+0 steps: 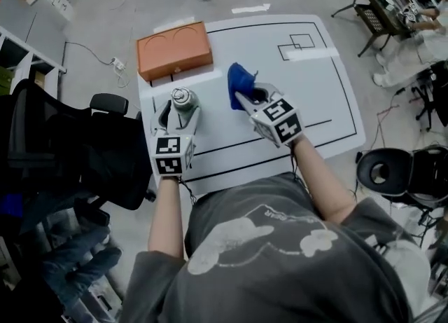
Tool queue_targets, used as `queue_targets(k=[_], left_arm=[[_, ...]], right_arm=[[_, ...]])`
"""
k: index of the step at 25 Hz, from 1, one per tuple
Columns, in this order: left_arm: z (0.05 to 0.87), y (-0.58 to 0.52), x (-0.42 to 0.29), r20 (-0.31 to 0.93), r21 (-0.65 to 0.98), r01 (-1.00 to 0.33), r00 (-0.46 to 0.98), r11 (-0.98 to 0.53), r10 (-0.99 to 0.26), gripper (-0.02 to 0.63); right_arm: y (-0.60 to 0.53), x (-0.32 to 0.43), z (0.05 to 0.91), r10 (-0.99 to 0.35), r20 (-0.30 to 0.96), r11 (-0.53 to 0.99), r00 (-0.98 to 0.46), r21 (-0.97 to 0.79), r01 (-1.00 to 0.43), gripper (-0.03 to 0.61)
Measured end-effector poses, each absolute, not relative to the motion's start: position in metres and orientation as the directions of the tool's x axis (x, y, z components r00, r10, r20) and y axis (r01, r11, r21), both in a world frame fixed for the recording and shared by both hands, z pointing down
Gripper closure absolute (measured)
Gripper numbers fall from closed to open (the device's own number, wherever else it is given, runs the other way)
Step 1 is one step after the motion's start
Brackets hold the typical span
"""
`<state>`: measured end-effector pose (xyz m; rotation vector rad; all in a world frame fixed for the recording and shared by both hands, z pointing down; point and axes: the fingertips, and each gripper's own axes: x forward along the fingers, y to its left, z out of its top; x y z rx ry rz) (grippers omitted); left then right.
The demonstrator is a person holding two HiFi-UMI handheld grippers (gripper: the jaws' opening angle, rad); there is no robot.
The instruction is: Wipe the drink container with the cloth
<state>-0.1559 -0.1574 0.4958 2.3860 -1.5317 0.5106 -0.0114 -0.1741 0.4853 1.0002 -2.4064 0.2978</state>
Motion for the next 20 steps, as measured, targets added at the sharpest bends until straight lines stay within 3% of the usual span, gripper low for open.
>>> queue_targets(k=[8, 20], left_arm=[[0.507, -0.165, -0.154, 0.432, 0.035, -0.885, 0.432, -0.464, -0.791, 0.311], [0.508, -0.164, -0.155, 0.411, 0.041, -0.835, 0.515, -0.549, -0.752, 0.319]], right_arm=[[-0.176, -0.039, 0.483, -0.561, 0.549, 0.746, -0.620, 0.010, -0.666, 0.537], [-0.177, -0.101, 0.463, -0.344, 0.511, 0.897, -0.787, -0.069, -0.437, 0.537]])
